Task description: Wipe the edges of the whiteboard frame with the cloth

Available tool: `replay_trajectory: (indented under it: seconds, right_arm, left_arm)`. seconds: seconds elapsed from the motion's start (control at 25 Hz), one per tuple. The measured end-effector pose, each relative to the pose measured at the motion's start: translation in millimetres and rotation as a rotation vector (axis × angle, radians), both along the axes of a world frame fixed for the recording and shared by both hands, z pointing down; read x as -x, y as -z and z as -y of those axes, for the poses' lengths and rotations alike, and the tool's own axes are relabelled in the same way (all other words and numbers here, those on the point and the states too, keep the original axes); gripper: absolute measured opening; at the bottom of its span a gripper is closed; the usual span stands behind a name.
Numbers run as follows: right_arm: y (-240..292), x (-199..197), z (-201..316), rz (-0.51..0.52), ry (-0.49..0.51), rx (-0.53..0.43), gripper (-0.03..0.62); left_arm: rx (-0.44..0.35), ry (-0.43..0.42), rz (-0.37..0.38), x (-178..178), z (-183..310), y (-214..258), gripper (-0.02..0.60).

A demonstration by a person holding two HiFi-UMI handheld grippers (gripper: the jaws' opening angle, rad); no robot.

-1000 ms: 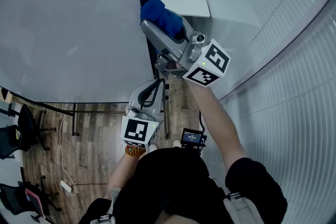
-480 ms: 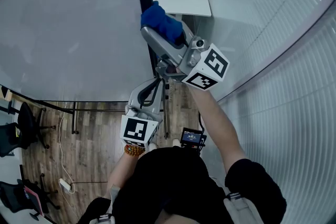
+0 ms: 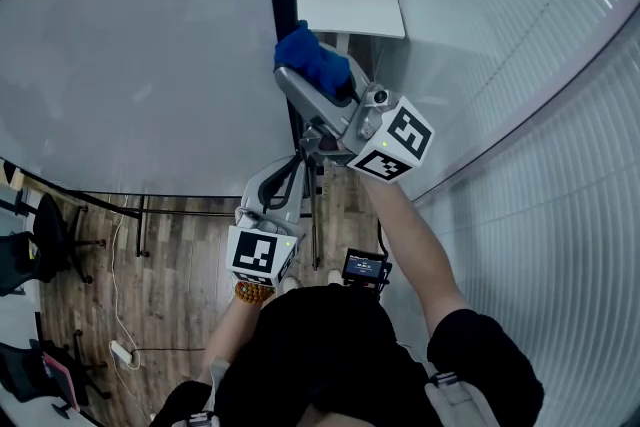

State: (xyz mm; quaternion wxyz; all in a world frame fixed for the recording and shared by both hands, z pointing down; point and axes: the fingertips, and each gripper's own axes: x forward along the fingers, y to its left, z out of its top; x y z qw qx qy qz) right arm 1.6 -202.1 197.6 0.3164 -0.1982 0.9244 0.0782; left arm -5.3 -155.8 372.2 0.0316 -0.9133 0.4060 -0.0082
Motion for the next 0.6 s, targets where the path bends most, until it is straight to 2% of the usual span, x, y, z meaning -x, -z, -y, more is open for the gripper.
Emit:
replay_trajectory:
  seconds: [0.6]
  right_arm:
    - [-17, 2, 4, -0.017, 0.027, 0.01, 0.138]
  left_arm:
    - [0.008, 0.004, 0.003, -1, 2, 1, 0.0]
